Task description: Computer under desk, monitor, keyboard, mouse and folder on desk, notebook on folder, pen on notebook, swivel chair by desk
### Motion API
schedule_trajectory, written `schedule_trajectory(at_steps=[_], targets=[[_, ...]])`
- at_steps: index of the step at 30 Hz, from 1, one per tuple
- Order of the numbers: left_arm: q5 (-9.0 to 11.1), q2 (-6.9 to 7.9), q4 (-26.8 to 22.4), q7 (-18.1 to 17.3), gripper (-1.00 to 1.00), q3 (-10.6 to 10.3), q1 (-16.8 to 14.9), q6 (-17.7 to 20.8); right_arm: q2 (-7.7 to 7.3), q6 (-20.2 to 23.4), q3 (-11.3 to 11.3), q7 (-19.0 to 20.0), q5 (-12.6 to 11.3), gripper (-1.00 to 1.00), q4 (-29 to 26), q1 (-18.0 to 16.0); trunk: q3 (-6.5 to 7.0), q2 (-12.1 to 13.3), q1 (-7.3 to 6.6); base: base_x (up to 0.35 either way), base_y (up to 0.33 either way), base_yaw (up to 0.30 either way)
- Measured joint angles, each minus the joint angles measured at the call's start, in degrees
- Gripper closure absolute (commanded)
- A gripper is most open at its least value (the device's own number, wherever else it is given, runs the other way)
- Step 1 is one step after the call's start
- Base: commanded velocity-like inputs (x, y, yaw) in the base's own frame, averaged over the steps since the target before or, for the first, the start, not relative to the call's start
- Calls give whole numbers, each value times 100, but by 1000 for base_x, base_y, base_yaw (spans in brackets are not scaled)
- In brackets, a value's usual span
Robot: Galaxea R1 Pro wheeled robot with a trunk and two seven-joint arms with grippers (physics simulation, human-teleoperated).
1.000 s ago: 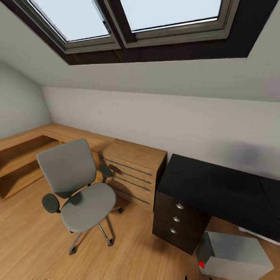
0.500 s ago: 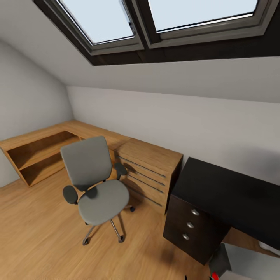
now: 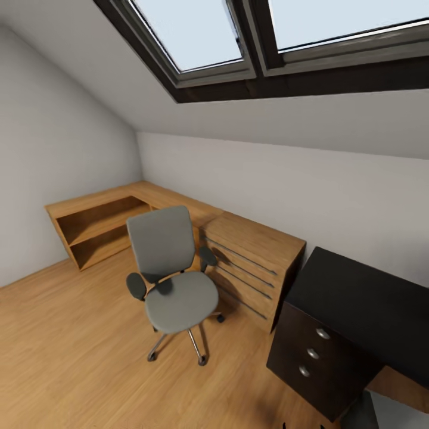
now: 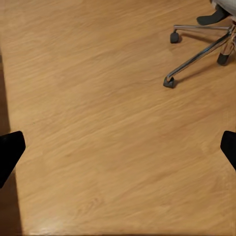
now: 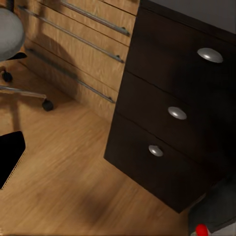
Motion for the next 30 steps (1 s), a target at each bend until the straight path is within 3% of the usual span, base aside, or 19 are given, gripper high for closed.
schedule_trajectory(at_steps=[30], targets=[[-2, -3, 0, 6, -100, -1, 0, 21, 3, 0, -2, -7, 31, -100, 4, 0, 25, 0, 0, -3, 0, 277]])
